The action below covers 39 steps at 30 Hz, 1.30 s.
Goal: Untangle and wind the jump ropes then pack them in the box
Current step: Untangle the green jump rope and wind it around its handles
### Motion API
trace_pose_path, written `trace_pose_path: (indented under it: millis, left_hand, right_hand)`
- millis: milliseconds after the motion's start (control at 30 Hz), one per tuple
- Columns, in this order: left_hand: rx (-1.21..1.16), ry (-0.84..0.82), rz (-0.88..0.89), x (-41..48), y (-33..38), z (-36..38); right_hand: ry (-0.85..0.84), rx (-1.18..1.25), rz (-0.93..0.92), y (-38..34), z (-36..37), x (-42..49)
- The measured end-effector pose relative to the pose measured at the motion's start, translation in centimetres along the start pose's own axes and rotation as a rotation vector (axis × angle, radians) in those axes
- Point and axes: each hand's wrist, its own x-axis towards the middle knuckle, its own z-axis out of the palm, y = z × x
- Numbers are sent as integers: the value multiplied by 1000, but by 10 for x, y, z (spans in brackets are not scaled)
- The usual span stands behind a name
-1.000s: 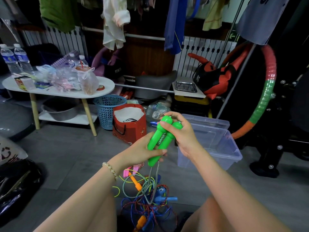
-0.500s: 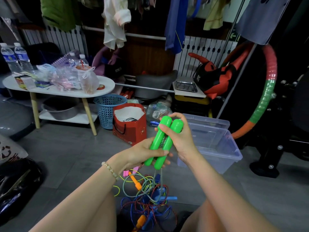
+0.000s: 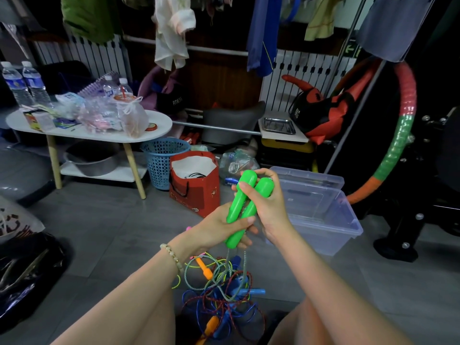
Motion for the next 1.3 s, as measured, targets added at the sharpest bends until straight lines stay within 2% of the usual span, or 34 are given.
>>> trace_pose_path:
  millis: [133, 333, 400, 500, 567, 633, 767, 900, 1033, 1200, 1300]
  left_hand:
    - [107, 21, 79, 3, -3, -2]
    - [45, 34, 63, 6, -9, -7]
    - [31, 26, 67, 7, -9, -10]
    - [-63, 68, 50, 9, -3, -22]
    - [-99, 104, 20, 9, 1, -33]
    - [-125, 124, -10, 9, 3, -45]
    - [-133, 134, -75, 5, -1, -66]
    - [63, 64, -123, 3, -7, -79]
    - [307, -63, -146, 8, -1, -72]
    - [793, -228, -135, 15, 22, -53]
    - [1058, -215, -107, 15, 29, -44]
  right_hand:
    - [7, 8, -1, -1, 0, 2]
    - [4, -19, -4, -3, 1, 4]
    - [-14, -58, 57, 3, -2, 7]
    - [-225, -72, 306, 19, -12, -1]
    - [-413, -182, 448, 31, -24, -12]
    - [-512, -398, 471, 36, -34, -21]
    - [-499, -614, 375, 32, -48, -26]
    - [-477, -829, 170, 0, -52, -14]
    - [-486, -932, -47, -36, -35, 2]
    - [-471, -1047, -99, -43, -22, 19]
    - [-502, -1007, -102, -40, -19, 25]
